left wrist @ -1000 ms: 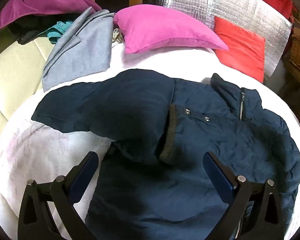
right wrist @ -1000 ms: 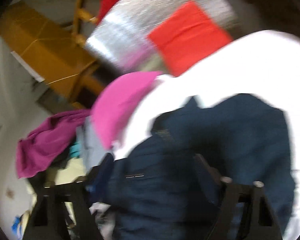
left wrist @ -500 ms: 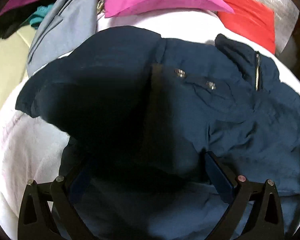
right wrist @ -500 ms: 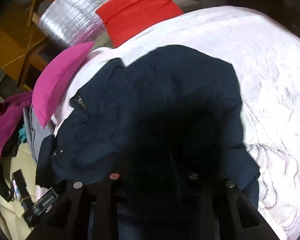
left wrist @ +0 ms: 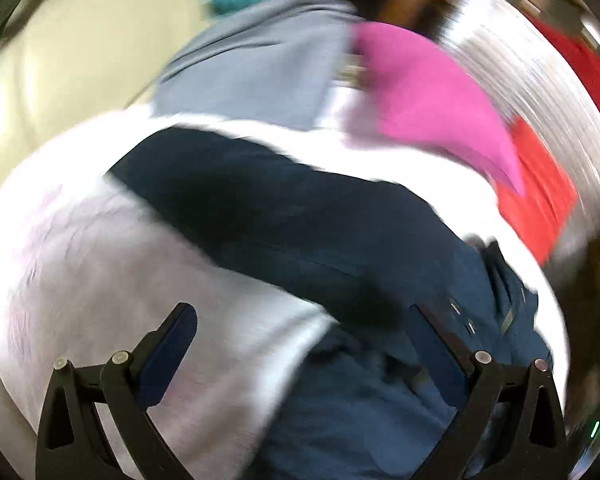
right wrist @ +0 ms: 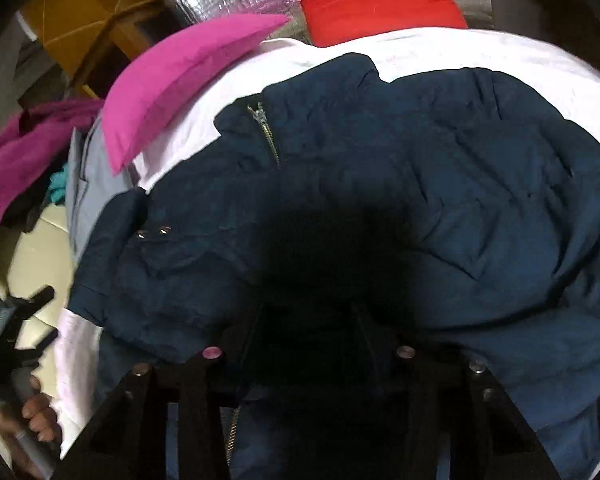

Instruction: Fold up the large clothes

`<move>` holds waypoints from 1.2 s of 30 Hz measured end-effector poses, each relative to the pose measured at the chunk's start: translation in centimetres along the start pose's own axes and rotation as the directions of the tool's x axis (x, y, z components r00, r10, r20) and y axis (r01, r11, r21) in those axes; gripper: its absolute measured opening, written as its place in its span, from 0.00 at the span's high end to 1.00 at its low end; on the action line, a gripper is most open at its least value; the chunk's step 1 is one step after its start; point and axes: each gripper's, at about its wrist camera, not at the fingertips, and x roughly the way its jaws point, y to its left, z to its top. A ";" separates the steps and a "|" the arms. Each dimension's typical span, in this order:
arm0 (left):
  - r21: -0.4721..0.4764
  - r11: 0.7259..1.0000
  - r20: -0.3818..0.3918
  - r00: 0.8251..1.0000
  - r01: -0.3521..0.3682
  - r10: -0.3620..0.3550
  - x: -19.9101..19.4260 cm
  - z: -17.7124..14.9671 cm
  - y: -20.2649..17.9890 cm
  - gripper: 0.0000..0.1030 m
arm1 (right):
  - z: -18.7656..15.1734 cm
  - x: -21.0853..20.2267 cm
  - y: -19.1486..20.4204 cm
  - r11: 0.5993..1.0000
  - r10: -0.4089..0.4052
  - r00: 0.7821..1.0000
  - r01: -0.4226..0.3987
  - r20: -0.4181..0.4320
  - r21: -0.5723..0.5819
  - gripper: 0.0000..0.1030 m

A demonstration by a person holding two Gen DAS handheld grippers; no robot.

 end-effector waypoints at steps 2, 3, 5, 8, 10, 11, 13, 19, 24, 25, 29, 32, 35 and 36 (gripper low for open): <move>-0.123 0.992 -0.028 0.999 0.018 -0.022 0.8 1.3 3.1 0.00 | -0.1 -1.1 0.0 1.000 0.009 1.000 -0.009 0.022 -0.010 0.53; -0.190 0.981 -0.047 0.998 0.035 -0.045 1.5 1.8 4.7 0.00 | -0.2 -1.5 0.1 1.000 0.001 1.000 0.000 0.031 -0.023 0.53; -0.277 0.960 -0.065 0.996 0.048 -0.068 2.4 2.0 6.6 0.00 | -0.4 -2.0 0.6 0.998 -0.014 0.998 0.018 0.055 -0.062 0.53; -0.365 0.929 -0.073 0.993 0.064 -0.097 4.2 2.5 8.7 0.00 | -1.2 -3.4 0.2 0.997 -0.002 0.998 0.007 0.065 -0.083 0.53; -0.401 0.912 -0.065 0.990 0.086 -0.122 5.2 2.7 9.1 0.00 | -1.8 -3.8 0.3 0.995 0.005 0.997 0.002 0.073 -0.096 0.53; -0.416 0.904 -0.049 0.990 0.102 -0.135 5.5 2.8 9.1 0.00 | -1.9 -3.8 0.5 0.995 0.008 0.997 0.000 0.078 -0.101 0.53; -0.416 0.900 -0.014 0.989 0.128 -0.147 5.5 3.3 8.8 0.00 | -2.2 -4.2 0.3 0.995 0.019 0.997 -0.011 0.080 -0.103 0.53; -0.405 0.901 0.048 0.988 0.153 -0.146 7.6 4.5 7.6 0.52 | -2.4 -5.0 0.4 0.994 0.031 0.994 -0.020 0.107 -0.106 0.53; -0.330 0.935 0.062 0.992 0.127 -0.113 8.0 5.0 6.1 0.84 | -2.7 -6.2 -0.7 0.997 0.034 0.991 -0.024 0.129 -0.075 0.53; -0.298 0.946 0.084 0.990 0.132 -0.112 7.3 5.2 5.3 0.86 | -2.8 -6.5 -1.0 0.998 0.032 0.990 -0.023 0.135 -0.066 0.53; -0.157 0.969 0.189 0.969 0.193 -0.162 3.5 5.5 1.1 0.89 | -3.0 -8.1 -2.5 0.999 0.025 0.986 -0.021 0.165 -0.028 0.53; -0.024 0.970 0.264 0.937 0.242 -0.228 -0.1 4.6 -2.1 0.89 | -3.3 -9.7 -4.0 1.000 0.015 0.981 -0.016 0.194 0.006 0.54; 0.120 0.955 0.294 0.909 0.270 -0.294 -2.7 2.7 -6.1 0.89 | -3.4 -10.8 -5.2 0.999 0.007 0.977 -0.015 0.213 0.035 0.54; 0.157 0.948 0.294 0.903 0.277 -0.313 -3.2 2.0 -7.1 0.89 | -3.4 -11.1 -5.5 0.999 0.006 0.976 -0.016 0.217 0.042 0.54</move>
